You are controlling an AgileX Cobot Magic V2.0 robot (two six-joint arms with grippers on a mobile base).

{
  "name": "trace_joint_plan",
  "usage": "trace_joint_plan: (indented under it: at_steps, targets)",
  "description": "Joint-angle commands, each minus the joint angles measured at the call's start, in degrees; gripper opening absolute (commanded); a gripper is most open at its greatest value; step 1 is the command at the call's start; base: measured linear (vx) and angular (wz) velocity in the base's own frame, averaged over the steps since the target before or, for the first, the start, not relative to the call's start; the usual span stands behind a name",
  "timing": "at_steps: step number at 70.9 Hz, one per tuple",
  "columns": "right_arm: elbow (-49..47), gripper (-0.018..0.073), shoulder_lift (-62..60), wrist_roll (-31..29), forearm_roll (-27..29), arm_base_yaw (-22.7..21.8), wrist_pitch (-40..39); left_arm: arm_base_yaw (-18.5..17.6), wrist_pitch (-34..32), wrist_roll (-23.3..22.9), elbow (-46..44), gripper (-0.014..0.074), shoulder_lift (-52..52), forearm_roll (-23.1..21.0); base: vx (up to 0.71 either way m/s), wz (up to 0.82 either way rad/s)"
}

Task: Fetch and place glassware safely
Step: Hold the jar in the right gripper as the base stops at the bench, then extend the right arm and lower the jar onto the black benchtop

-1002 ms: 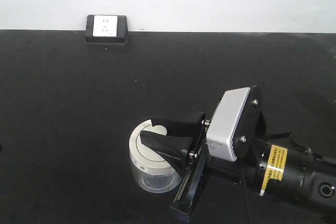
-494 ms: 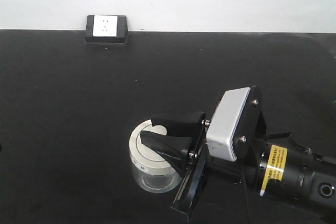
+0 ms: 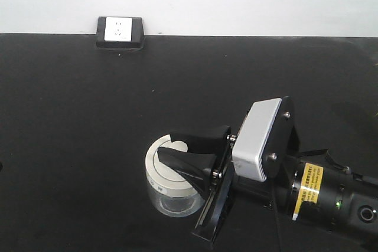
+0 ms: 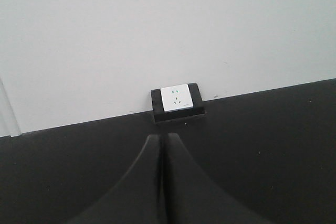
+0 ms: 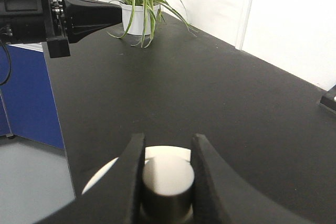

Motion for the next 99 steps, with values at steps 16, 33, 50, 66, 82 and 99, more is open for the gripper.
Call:
trace_joint_plan:
  at_steps: [16, 33, 50, 66, 82, 99]
  targets:
    - [-1.8, -0.0004, -1.4, 0.0, 1.8, 0.0, -5.0, 0.0, -4.6, -0.4, -1.5, -0.0007, -0.2, -0.4, 0.0, 0.0]
    - [-1.8, -0.0004, -1.4, 0.0, 2.2, -0.1, -5.0, 0.0, -4.6, -0.4, -1.5, -0.0007, -0.2, -0.4, 0.0, 0.0]
    - [-2.0, -0.0001, 1.8, -5.9, 8.5, -1.1, -4.7, 0.0, -4.6, -0.4, -1.5, -0.0007, -0.2, -0.4, 0.0, 0.0]
    - [-2.0, -0.0001, 9.1, -6.6, 8.6, -8.6, -16.9, 0.0, -4.6, -0.4, -1.5, -0.0007, -0.2, -0.4, 0.0, 0.0]
    - [-3.7, -0.0001, 17.3, -7.9, 3.6, -17.9, -25.8, 0.0, -4.6, -0.4, -1.5, -0.0007, -0.2, -0.4, 0.0, 0.0]
    - [-12.7, -0.0001, 27.7, -9.0, -4.5, -23.4, -32.4, 0.0, -4.6, -0.4, -1.5, -0.0007, -0.2, -0.4, 0.0, 0.0]
